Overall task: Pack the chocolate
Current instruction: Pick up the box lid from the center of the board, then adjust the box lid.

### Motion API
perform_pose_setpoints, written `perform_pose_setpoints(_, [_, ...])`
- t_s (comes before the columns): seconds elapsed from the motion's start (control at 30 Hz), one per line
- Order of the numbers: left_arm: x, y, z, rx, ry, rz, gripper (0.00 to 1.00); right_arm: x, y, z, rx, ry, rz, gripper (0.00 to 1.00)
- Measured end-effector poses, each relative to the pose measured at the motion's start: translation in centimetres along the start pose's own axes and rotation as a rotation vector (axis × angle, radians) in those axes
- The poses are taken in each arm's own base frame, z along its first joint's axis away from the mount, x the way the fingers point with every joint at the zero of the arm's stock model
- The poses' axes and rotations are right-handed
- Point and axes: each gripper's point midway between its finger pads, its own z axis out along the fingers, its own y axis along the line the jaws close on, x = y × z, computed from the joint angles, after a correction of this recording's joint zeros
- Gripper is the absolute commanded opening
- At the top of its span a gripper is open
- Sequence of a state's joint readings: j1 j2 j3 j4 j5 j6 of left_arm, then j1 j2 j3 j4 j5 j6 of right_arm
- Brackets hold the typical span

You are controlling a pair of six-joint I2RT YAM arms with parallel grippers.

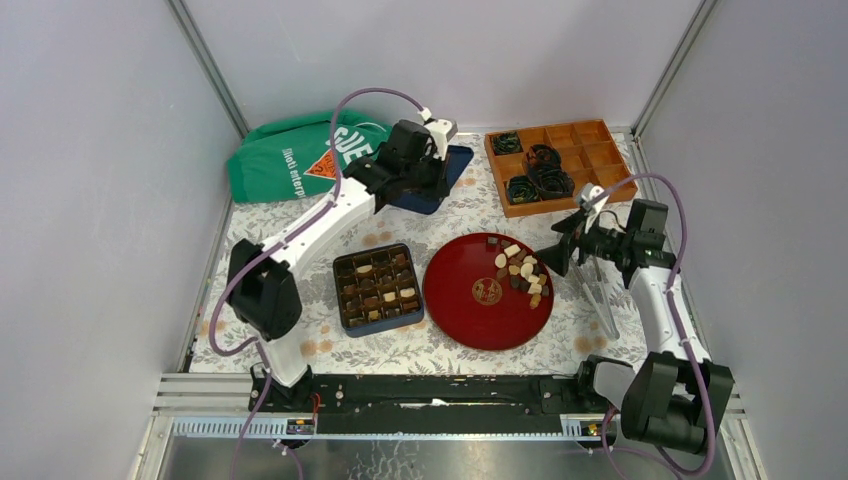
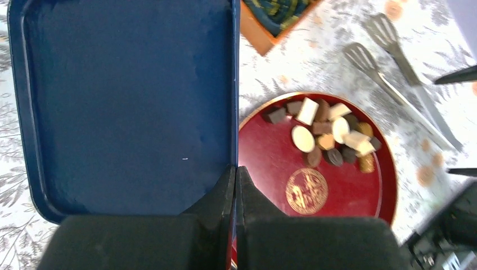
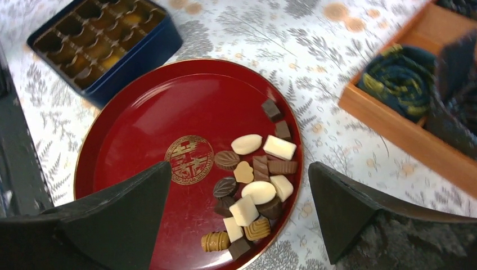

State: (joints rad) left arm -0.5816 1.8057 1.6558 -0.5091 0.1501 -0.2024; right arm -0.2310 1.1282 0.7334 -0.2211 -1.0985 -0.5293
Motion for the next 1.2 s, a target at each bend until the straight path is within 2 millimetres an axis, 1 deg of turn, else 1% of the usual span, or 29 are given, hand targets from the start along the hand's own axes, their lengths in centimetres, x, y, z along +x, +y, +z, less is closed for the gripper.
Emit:
perform_pose_setpoints(0.07, [0.1,-1.1,-1.1,0.058,-0.007,0.010,0.00,0.2,1.2,0.2,-0.048,-0.003,-0.109,1.00])
perform_pose_setpoints(0.17, [0.4,-2.7,-2.7,0.148,-0.019,0.025,0.00,-0.2,3.0,0.3,-0.124,-0.028,-0.309,1.00])
perform_pose_setpoints(0.23, [0.6,-3.8,-3.7,0.207,-0.027,0.034,0.00,-0.4,3.7,0.2,-0.165,-0.043,-0.419,1.00])
perform_pose_setpoints(0.33, [1.1,-5.3,-5.0,0.295,-0.034,0.046,0.00,-1.2,3.8,0.2,-0.215,-0.050,-0.542,1.00])
perform_pose_setpoints(0.47, [2.1,-7.0,-6.9,0.403,-0.040,0.063,0.00,-3.4,3.2,0.2,-0.266,-0.067,-0.688,1.00])
perform_pose_setpoints(0.6, [2.9,-8.5,-9.2,0.501,-0.054,0.105,0.00,-5.1,3.0,0.1,-0.300,-0.088,-0.770,1.00])
perform_pose_setpoints(0.73, [3.6,-9.9,-11.3,0.602,-0.078,0.170,0.00,-6.2,2.9,0.2,-0.306,-0.089,-0.815,1.00])
perform_pose_setpoints(0.8, [4.2,-10.6,-12.1,0.657,-0.079,0.198,0.00,-6.5,3.0,0.4,-0.310,-0.089,-0.829,1.00])
perform_pose_setpoints(0.9, [5.2,-11.3,-12.8,0.727,-0.066,0.224,0.00,-6.7,3.3,1.2,-0.325,-0.081,-0.847,1.00])
perform_pose_setpoints(1.03, [6.4,-12.0,-13.4,0.811,-0.049,0.253,0.00,-7.1,4.2,2.2,-0.357,-0.078,-0.880,1.00])
perform_pose_setpoints(1.2, [7.1,-13.2,-14.8,0.908,-0.047,0.289,0.00,-7.4,6.9,3.6,-0.433,-0.094,-0.926,0.98])
